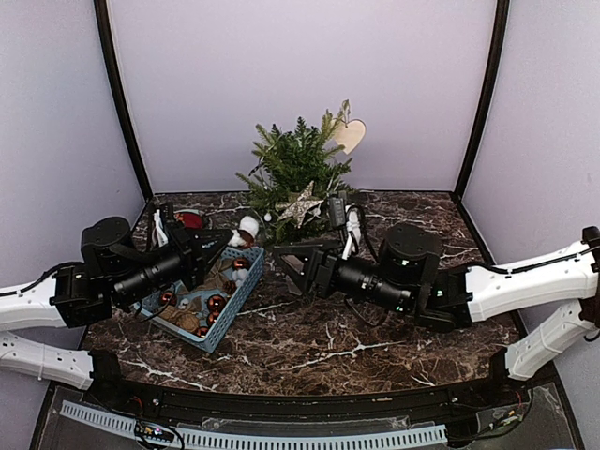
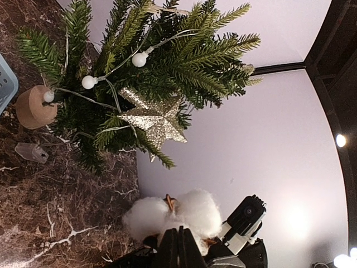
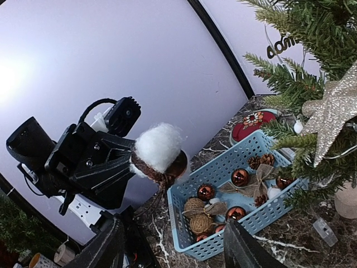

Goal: Decorate the small christmas tree
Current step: Pass from the left arm to the right, then place the ornament cotton in the gap of branches, then move the christmas tree to the center of the board.

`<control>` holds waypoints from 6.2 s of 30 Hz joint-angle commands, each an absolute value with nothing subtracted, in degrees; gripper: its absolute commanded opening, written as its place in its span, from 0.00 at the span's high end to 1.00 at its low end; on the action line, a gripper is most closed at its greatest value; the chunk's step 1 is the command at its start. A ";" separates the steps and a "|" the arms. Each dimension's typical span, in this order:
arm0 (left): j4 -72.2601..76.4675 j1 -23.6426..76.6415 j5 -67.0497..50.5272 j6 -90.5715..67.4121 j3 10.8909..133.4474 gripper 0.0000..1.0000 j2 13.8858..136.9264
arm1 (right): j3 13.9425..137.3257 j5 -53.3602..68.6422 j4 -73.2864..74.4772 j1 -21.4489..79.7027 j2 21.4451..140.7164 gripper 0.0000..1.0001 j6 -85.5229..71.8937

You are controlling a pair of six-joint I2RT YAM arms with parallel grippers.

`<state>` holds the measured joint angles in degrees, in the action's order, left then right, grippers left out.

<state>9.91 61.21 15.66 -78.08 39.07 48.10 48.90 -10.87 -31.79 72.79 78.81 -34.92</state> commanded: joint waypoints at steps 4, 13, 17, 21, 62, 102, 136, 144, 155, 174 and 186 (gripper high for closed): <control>15.90 62.85 17.47 -80.16 38.13 1.00 48.50 | 53.46 -7.42 -40.03 73.27 83.79 0.43 -36.44; 15.81 63.50 18.08 -79.99 37.89 1.00 47.93 | 57.41 -5.35 -40.82 73.21 87.41 0.59 -35.79; 15.86 63.63 18.24 -80.07 37.75 1.00 47.62 | 58.32 -5.79 -40.10 72.96 88.03 0.67 -35.28; 15.83 63.69 18.40 -79.98 37.79 1.00 47.48 | 58.74 -5.52 -39.49 72.62 88.66 0.78 -35.79; 0.38 50.77 -3.15 -61.65 44.23 0.23 54.38 | 54.64 -9.83 7.49 44.70 65.24 1.00 -34.78; -3.39 49.18 -3.46 -61.01 42.23 0.23 53.78 | 56.34 10.77 -7.10 39.38 77.16 1.00 -31.78; -2.37 48.78 -4.47 -60.68 40.60 0.23 56.09 | 56.48 14.30 -11.92 39.38 82.82 0.83 -33.15; -3.16 48.51 -4.09 -60.51 40.29 0.23 55.29 | 54.54 8.65 -7.90 39.27 75.82 0.50 -31.94; -3.56 47.07 -5.10 -58.78 40.09 0.23 56.32 | 45.52 -2.51 -5.89 37.67 66.17 0.37 -38.71; 3.26 37.64 -13.34 -54.78 37.11 0.30 60.29 | 39.63 6.27 -25.80 37.12 86.80 0.50 -47.42; 0.41 31.73 -15.92 -51.86 33.47 0.30 56.22 | 51.40 12.73 -33.60 37.18 105.12 0.51 -48.32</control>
<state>1.56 33.17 -14.50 -53.93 34.76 58.67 47.11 9.61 -27.79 37.39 101.75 -47.75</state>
